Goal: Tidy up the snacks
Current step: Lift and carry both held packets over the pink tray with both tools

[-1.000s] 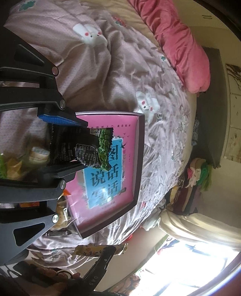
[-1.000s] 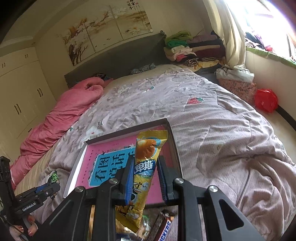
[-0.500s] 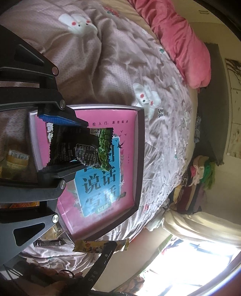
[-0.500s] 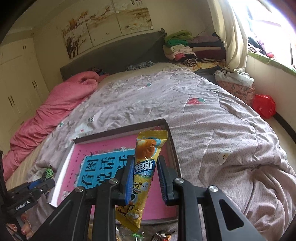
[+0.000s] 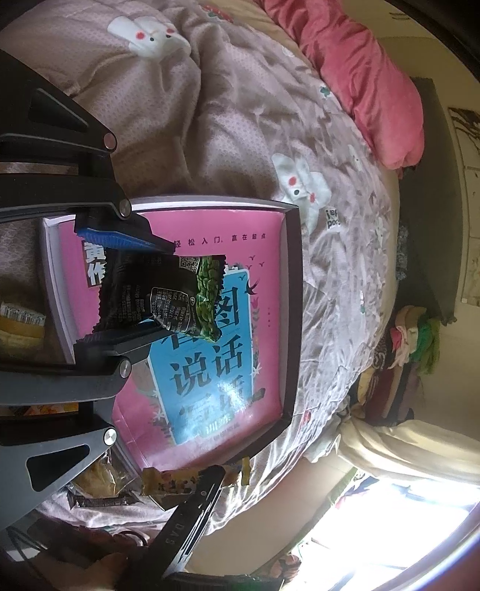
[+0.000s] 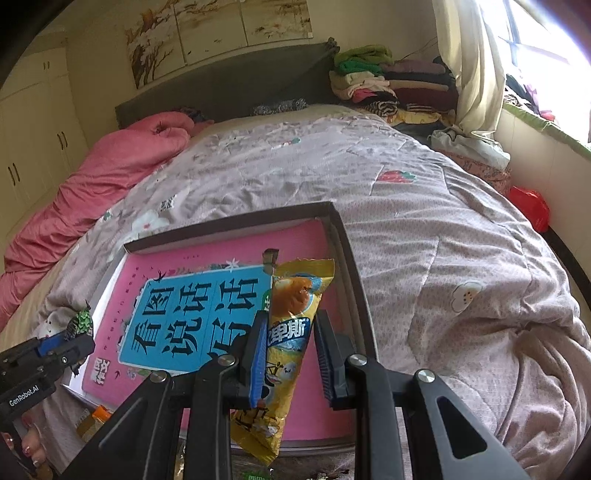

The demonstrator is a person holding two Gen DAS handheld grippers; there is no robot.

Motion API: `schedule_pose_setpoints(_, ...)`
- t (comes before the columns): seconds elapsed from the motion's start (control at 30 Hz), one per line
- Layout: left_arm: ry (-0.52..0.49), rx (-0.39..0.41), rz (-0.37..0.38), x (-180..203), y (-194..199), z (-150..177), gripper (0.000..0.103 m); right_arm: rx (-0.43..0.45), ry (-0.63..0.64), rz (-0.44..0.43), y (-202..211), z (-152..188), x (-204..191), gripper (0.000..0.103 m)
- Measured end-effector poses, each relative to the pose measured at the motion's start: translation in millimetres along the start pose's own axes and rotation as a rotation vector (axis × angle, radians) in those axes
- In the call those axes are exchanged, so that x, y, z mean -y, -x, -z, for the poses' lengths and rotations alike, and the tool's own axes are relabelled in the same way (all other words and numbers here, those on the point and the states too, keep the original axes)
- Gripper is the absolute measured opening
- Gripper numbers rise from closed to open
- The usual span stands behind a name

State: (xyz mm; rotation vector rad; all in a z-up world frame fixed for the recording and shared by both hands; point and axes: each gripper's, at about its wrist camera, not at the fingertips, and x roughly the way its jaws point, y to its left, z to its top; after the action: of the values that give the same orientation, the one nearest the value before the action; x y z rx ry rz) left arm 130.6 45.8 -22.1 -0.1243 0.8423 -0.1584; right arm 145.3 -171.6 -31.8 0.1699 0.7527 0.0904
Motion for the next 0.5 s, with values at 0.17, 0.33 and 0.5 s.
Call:
schedule_pose_setpoints(0.17, -0.008, -0.011, -0.002, 1, -4, 0, 0.037, -0.025, 0.007, -0.004, -6, 4, 0, 0.025)
schedule_pose_setpoints(0.33, -0.016, -0.026, 0.002, 2, -9, 2, 0.037, -0.048, 0.005, -0.003, -9, 8, 0, 0.025)
schedule_pose_setpoints(0.5, -0.022, -0.034, 0.005, 3, -11, 3, 0.037, -0.065, -0.004, -0.005, -10, 13, 2, 0.026)
